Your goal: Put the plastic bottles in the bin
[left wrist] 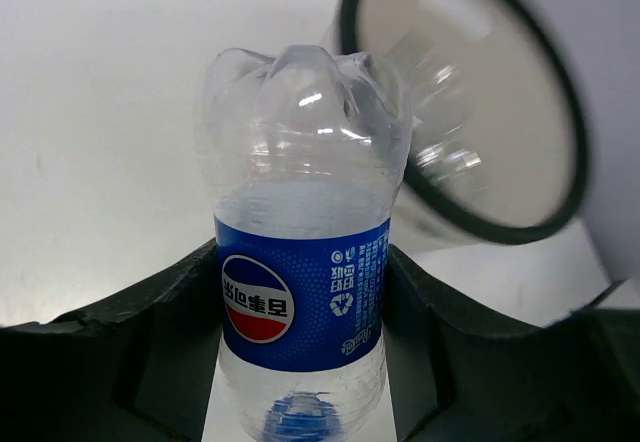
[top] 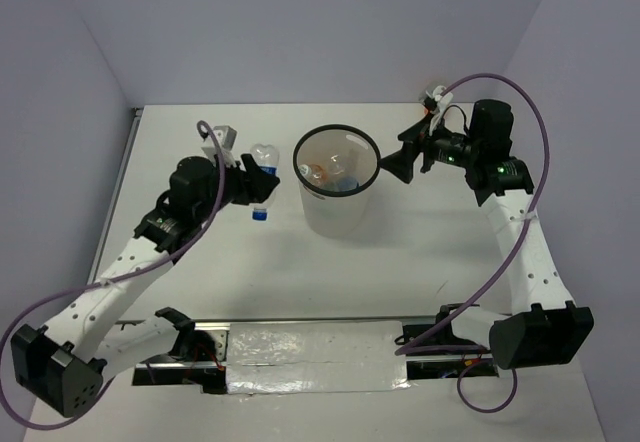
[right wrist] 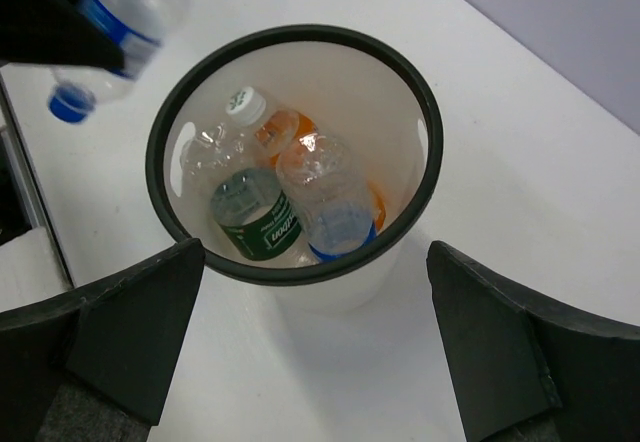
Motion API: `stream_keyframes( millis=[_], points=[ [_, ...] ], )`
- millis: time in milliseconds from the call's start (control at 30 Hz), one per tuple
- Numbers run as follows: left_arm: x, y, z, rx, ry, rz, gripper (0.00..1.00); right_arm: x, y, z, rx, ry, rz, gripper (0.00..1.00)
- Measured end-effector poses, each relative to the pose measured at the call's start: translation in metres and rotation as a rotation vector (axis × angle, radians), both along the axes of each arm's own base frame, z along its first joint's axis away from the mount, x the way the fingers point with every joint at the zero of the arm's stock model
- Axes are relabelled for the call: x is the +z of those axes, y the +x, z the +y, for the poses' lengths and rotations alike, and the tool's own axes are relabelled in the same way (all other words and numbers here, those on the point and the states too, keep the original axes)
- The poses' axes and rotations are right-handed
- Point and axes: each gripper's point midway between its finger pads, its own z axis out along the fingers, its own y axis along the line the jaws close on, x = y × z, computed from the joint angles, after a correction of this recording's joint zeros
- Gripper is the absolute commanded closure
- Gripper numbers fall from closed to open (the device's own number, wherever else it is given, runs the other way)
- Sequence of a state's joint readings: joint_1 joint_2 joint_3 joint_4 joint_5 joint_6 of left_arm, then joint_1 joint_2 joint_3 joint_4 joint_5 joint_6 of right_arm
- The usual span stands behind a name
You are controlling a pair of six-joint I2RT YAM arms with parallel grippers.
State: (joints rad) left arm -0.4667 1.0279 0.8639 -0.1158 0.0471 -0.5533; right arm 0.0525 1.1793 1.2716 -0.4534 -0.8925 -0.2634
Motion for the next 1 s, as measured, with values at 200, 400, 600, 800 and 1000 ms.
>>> stream_keyframes(
  millis=[200,400,600,800,1000],
  points=[
    [0.086,0.009,-0.019,-0.054,-0.153,-0.166,0.82,-0.016,0.001,-0.006,-0.022,-0.006,0.037,0.00],
    [0.119,0.050,-0.068,-0.156,-0.202,-0.198,0.75,-0.016,0.002,-0.008,-0.030,-0.008,0.037,0.00],
    [0.112,0.085,-0.113,-0.214,-0.195,-0.170,0.53,-0.018,0.009,-0.017,-0.080,-0.012,0.037,0.00],
    [0.089,0.102,-0.136,-0.238,-0.178,-0.125,0.32,-0.017,0.026,-0.042,-0.205,0.016,0.058,0.00],
    [0.081,0.104,-0.147,-0.260,-0.175,-0.107,0.19,-0.040,0.067,-0.064,-0.349,0.050,0.187,0.00]
  ],
)
